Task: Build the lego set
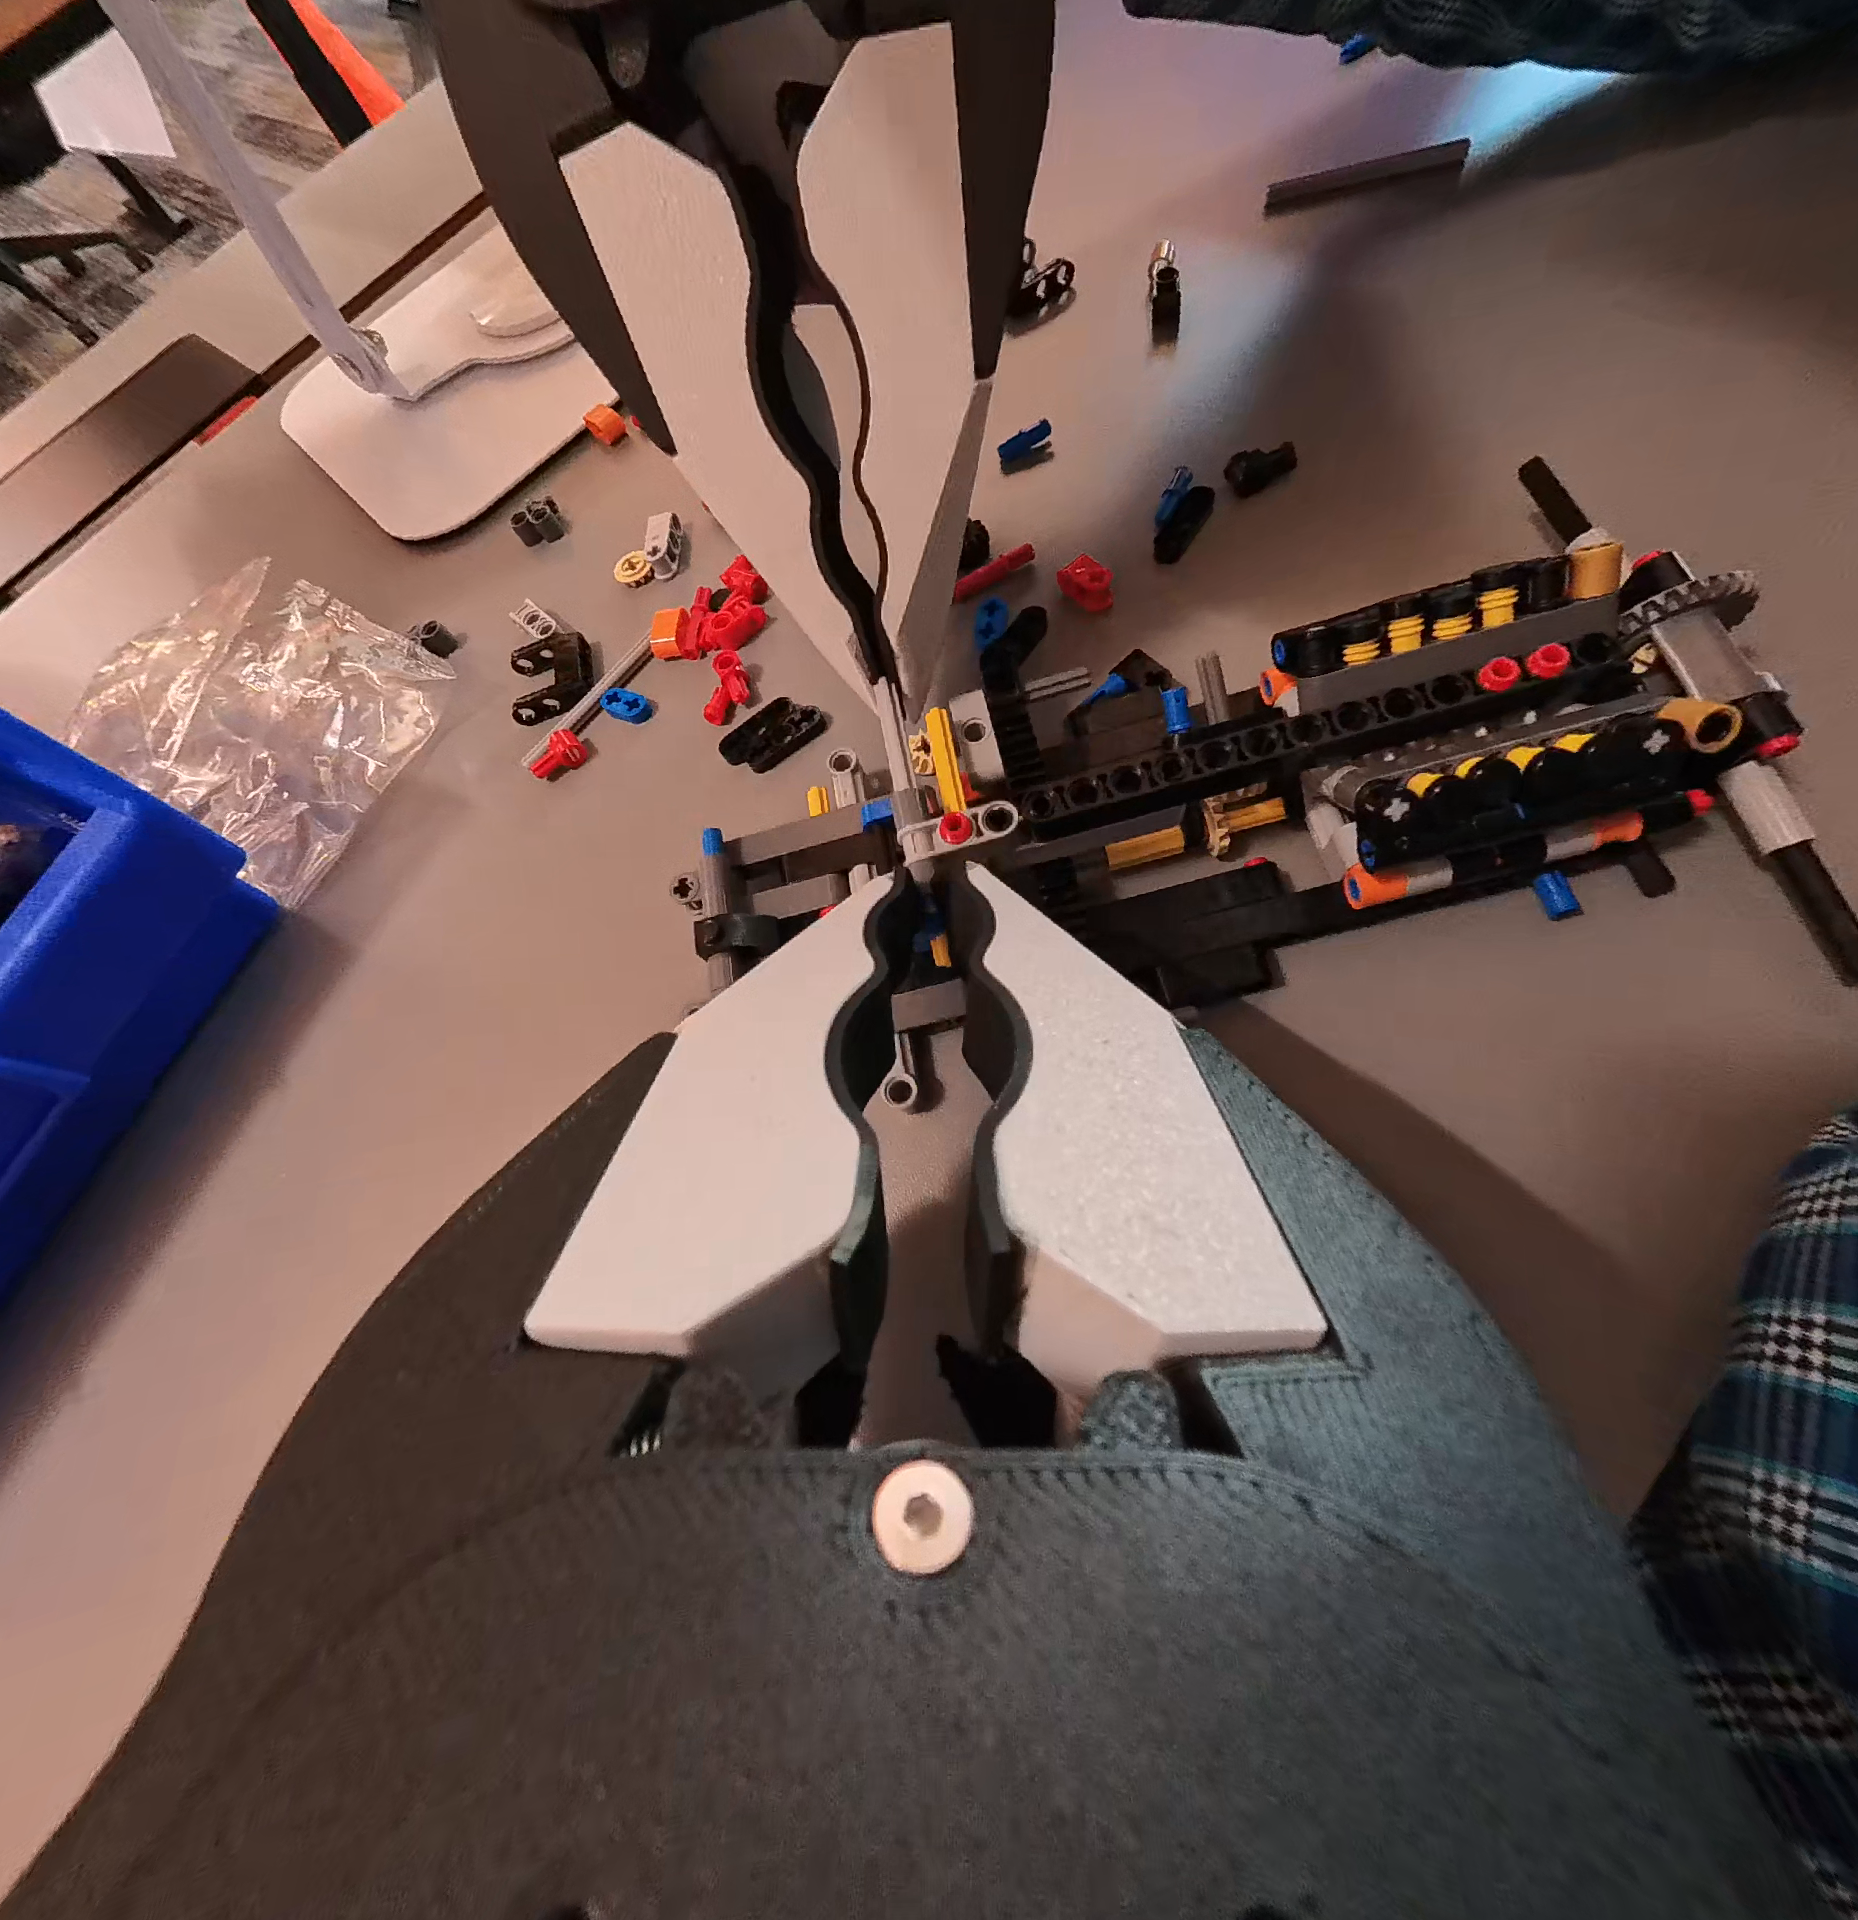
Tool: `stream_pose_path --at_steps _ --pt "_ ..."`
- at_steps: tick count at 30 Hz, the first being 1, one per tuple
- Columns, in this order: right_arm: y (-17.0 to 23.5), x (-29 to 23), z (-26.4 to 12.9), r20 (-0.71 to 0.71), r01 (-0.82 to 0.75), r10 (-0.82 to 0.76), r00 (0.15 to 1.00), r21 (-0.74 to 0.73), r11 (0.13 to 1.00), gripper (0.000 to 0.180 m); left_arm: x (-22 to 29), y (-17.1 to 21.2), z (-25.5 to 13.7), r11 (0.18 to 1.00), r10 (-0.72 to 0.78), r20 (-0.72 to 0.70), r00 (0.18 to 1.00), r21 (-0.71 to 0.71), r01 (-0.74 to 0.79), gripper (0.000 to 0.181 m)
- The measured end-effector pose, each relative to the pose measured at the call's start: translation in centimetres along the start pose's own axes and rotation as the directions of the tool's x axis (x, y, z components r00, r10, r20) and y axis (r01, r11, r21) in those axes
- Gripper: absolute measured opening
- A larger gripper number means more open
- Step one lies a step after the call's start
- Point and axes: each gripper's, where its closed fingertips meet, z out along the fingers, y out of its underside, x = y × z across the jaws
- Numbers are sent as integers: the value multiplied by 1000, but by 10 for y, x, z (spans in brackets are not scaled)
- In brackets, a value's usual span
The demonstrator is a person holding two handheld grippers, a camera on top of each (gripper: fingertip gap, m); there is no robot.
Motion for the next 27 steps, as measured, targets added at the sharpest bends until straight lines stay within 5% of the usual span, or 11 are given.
stream_pose_path --at_steps 1,9,27 --pt "0 0 0 -3 3 -3 1000 -2 1000 0 0 0 0 1000 1 0 1000 0 -1 5" --pt "-3 1 3 -8 -7 7 1000 11 1000 0 2 -9 -9 996 -51 -36 998 72 53 0" --pt "-5 -4 7 21 -12 11 1000 20 1000 0 0 6 -11 995 -100 55 993 -17 101 3"
